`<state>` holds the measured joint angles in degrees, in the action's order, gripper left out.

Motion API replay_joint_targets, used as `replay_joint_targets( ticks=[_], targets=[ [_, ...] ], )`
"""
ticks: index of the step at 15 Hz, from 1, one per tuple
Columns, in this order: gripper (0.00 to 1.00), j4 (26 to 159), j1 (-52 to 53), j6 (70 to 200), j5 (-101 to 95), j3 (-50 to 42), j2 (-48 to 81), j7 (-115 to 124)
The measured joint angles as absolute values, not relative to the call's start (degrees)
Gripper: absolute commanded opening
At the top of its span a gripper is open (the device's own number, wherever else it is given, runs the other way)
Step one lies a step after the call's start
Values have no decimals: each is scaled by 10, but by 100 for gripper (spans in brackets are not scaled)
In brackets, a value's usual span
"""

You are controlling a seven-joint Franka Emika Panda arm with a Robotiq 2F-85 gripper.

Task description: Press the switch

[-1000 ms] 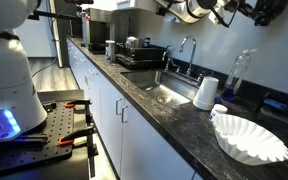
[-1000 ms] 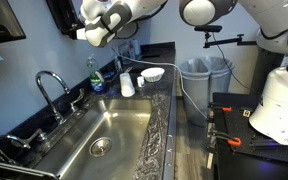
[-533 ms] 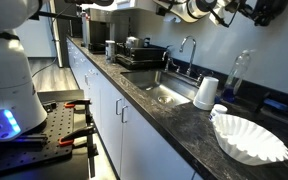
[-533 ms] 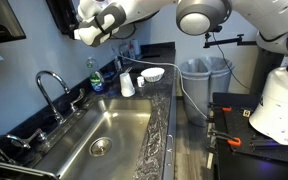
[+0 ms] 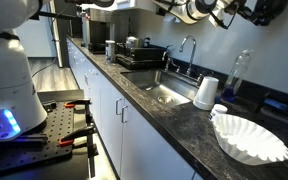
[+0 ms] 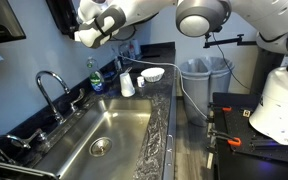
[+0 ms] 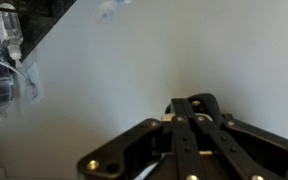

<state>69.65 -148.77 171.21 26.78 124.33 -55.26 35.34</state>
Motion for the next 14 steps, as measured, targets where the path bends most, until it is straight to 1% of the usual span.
replay_joint_targets(
  ticks=[14],
  targets=[
    [0, 646, -1488, 1681, 285, 1169, -632, 454]
  ],
)
